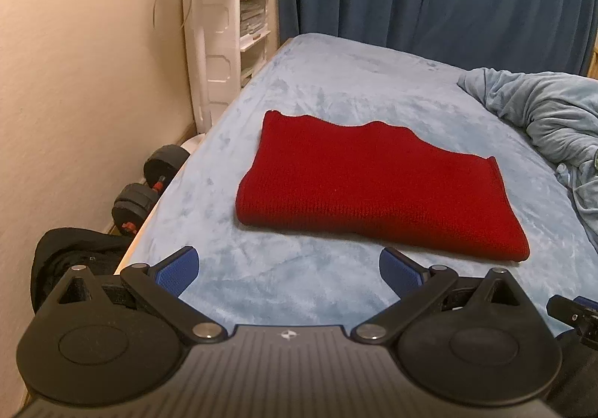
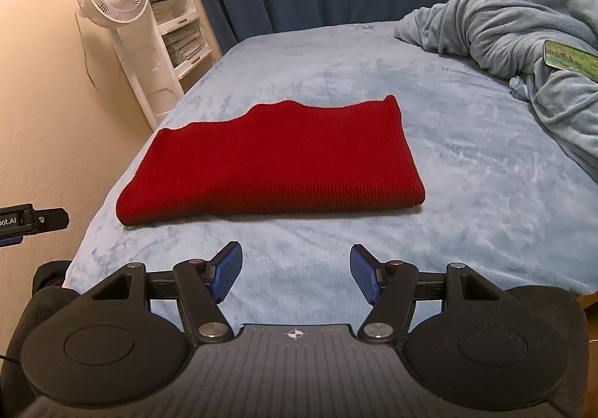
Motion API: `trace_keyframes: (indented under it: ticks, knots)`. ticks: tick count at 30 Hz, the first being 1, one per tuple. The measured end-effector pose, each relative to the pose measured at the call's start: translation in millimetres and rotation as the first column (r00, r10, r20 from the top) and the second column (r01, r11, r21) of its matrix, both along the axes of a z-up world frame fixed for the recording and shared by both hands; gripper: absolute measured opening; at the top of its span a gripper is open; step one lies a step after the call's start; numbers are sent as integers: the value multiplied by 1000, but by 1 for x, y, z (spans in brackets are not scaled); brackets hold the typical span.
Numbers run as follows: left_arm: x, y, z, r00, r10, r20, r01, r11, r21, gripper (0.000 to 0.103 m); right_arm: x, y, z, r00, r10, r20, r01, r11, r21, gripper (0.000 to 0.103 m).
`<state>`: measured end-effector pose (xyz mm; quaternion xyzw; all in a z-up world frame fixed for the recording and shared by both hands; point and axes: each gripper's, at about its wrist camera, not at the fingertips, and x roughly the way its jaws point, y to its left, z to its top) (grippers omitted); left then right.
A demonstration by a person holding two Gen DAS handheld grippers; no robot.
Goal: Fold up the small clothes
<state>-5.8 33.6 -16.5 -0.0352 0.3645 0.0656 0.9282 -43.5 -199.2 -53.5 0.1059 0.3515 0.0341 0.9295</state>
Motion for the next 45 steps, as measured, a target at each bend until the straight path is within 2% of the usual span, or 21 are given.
trace_keyframes:
  ticks: [14, 22, 24, 27, 30, 32, 37, 40, 43, 45]
  knots:
    - [14, 4, -11, 1000, 18, -25, -18, 1000, 5, 103, 12, 0, -11, 999, -13, -39, 13, 1000, 9, 66]
    - [31, 14, -17, 998, 57, -40, -57, 998, -3, 103, 27, -7, -17, 997, -43, -60, 44, 999, 14, 66]
    - [38, 16, -18, 997, 67, -41, -67, 998, -7, 103, 34, -12, -18, 997, -56, -58, 58, 997, 47, 66]
    - [52, 22, -20, 995, 88, -40, -89, 996, -10, 103, 50, -31, -23, 993, -101, -65, 111, 979, 171, 69]
    - [69, 31, -25, 991, 125, -40, -125, 992, -13, 103, 76, -53, -40, 980, -162, -118, 191, 935, 299, 71]
    - [83, 41, -32, 986, 162, -50, -163, 986, -20, 103, 93, -69, -56, 962, -214, -169, 264, 889, 375, 72]
    - [114, 66, -48, 968, 236, -81, -239, 971, -18, 103, 127, -103, -99, 898, -335, -286, 439, 726, 529, 73]
    - [132, 74, -56, 963, 254, -95, -255, 967, -6, 103, 144, -117, -119, 847, -403, -347, 531, 619, 578, 73]
    - [148, 76, -65, 956, 264, -124, -265, 964, 13, 103, 162, -122, -132, 818, -436, -376, 574, 574, 583, 74]
    - [159, 75, -72, 951, 269, -154, -267, 963, 29, 103, 175, -122, -140, 825, -417, -380, 564, 573, 595, 72]
